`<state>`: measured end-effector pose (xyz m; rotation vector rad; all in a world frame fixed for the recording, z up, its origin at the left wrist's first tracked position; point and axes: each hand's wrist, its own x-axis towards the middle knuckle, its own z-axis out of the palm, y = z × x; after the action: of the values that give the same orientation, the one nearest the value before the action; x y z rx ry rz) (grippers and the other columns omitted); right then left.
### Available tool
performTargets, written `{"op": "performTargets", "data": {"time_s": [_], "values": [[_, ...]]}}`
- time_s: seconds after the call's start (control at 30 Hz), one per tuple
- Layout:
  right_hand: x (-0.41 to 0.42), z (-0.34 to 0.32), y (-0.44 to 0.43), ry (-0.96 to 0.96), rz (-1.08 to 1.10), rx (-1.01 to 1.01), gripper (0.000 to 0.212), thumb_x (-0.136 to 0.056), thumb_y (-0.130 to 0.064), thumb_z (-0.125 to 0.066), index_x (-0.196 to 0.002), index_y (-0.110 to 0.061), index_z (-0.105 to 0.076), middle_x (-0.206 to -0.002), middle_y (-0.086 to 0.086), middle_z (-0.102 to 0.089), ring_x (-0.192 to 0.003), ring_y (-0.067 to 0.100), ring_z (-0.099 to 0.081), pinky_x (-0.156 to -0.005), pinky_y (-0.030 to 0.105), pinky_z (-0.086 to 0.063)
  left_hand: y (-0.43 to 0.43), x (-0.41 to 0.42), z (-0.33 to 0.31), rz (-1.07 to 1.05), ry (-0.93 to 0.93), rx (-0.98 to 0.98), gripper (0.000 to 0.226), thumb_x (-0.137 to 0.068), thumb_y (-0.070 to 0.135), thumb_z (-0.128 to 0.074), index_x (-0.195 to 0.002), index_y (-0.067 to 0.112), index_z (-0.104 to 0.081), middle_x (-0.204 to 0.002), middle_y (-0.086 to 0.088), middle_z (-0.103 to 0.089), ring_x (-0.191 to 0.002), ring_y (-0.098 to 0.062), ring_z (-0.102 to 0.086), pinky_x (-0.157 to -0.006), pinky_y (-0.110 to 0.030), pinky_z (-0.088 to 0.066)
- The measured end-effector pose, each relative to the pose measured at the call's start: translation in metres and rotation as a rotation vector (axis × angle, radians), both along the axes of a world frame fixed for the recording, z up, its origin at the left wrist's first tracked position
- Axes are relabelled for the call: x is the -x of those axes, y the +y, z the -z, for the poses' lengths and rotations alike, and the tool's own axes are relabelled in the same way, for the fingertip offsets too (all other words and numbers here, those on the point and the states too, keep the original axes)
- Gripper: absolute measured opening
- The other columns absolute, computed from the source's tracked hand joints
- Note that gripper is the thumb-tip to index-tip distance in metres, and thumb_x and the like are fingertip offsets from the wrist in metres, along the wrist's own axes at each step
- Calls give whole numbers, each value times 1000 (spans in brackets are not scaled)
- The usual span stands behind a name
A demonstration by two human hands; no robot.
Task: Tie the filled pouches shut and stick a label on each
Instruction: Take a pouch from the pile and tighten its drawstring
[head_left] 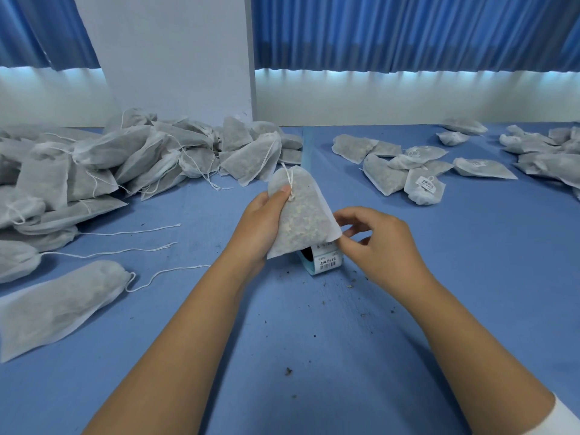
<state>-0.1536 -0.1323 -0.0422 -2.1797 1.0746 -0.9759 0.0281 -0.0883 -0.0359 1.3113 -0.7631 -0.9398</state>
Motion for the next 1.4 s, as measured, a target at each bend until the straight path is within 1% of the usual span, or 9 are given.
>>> {"op": "performTargets", "data": {"time_s": [0.17,0.33,0.67,0.87,0.93,1.07,1.2,1.27,1.4], "values": [[3,1,-1,-21,-7,-39,15,-87,-27,-72,-100,-33,-75,-84,-27,-65,-74,-10,-61,-58,5,-43,3,-3,-3,47,196,-1,22,-100,32,-56,-106,15,-69,-89,3,-78,-82,-10,-74,-66,-22,-57],[2,3,-1,-3,29,23,16,-84,-31,-73,-100,-34,-75,-90,-22,-66,-80,-8,-61,-68,5,-45,4,-4,-4,56,356,11,19,-100,25,-56,-101,12,-68,-84,2,-78,-75,-8,-74,-62,-19,-57],[2,2,-2,55,-13,88,7,-86,-27,-71,-92,-28,-74,-93,-17,-65,-87,-1,-60,-73,15,-50,4,-2,-4,41,289,-10,17,-99,27,-57,-101,13,-68,-82,3,-77,-74,-8,-73,-59,-19,-55],[1,0,0,70,-25,72,10,-86,-25,-69,-82,-32,-64,-93,-17,-61,-89,2,-59,-78,31,-53,4,-1,-3,46,268,-7,19,-99,28,-57,-99,13,-69,-82,2,-78,-75,-9,-74,-59,-19,-55],[1,1,0,51,-20,58,8,-86,-25,-70,-88,-31,-65,-93,-20,-61,-85,-1,-59,-75,26,-51,4,-2,-3,47,268,-4,19,-99,28,-57,-99,13,-69,-82,2,-78,-76,-9,-74,-59,-19,-55],[1,2,-3,33,-46,-15,25,-85,-27,-72,-110,-29,-69,-104,-19,-66,-94,-3,-60,-78,18,-48,3,-3,-2,55,282,6,19,-100,27,-57,-100,13,-69,-85,1,-78,-78,-9,-74,-59,-19,-55],[3,1,-3,-32,-100,-75,41,-83,-27,-75,-121,-39,-65,-103,-21,-67,-91,-6,-60,-75,8,-45,3,-4,-1,68,298,6,20,-101,27,-55,-101,13,-69,-86,1,-78,-77,-10,-74,-58,-19,-55],[3,1,-3,6,-115,-62,39,-83,-31,-74,-120,-41,-65,-106,-21,-65,-94,-5,-60,-79,10,-45,3,-4,-1,65,299,5,20,-101,27,-54,-100,13,-69,-83,2,-78,-75,-9,-74,-56,-19,-54],[2,2,-4,15,-98,-34,22,-80,-37,-76,-101,-40,-70,-100,-22,-64,-90,-5,-59,-75,9,-45,3,-2,-2,8,272,18,24,-100,31,-56,-108,13,-69,-85,3,-78,-76,-8,-74,-55,-19,-53]]}}
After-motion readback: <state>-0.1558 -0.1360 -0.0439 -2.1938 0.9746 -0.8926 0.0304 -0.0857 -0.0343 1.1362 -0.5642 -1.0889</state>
